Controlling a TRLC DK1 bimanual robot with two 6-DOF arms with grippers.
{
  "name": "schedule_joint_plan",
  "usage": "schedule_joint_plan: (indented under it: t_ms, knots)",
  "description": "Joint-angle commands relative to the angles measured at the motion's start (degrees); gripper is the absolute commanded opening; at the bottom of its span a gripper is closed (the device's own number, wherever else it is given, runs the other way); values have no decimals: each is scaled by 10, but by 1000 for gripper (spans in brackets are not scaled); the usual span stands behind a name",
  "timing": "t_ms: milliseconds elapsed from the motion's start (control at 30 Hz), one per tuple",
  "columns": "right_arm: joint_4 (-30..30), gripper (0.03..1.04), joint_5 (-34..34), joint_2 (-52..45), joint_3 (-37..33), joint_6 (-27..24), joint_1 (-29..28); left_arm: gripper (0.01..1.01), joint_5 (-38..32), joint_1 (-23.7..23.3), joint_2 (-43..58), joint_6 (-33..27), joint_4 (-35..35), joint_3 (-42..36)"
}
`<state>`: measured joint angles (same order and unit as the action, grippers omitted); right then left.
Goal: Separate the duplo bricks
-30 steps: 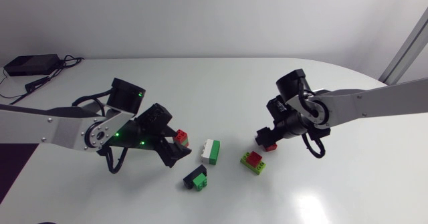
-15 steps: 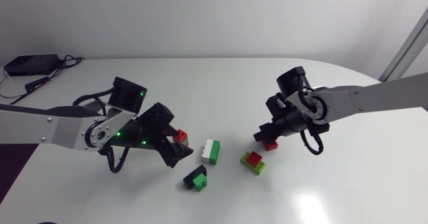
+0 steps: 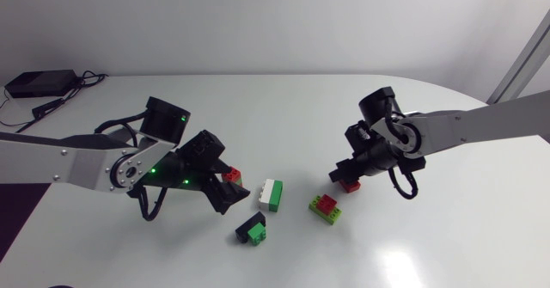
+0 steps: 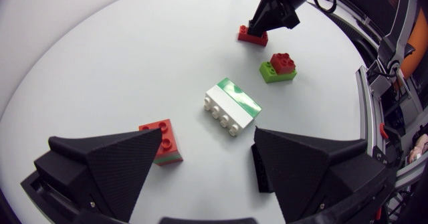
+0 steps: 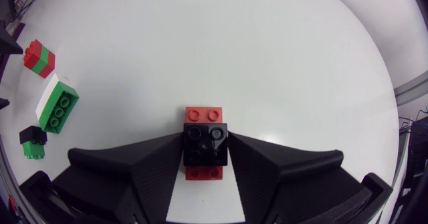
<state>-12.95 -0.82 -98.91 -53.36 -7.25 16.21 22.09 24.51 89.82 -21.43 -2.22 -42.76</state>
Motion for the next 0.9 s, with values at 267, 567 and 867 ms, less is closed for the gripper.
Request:
schedule_joint_plan:
  t_ms: [267, 567, 867]
  knots:
    - [-12, 374, 20, 0, 5, -4, -1, 961, 9, 4, -8, -13, -4, -11]
    - [-12, 375, 109, 101, 21, -43, -3, 961, 108, -22, -13, -32, -66, -65]
    - [-73, 375, 388, 143, -7, -21, -73, 959, 313, -64, 66, -34, -185, -192]
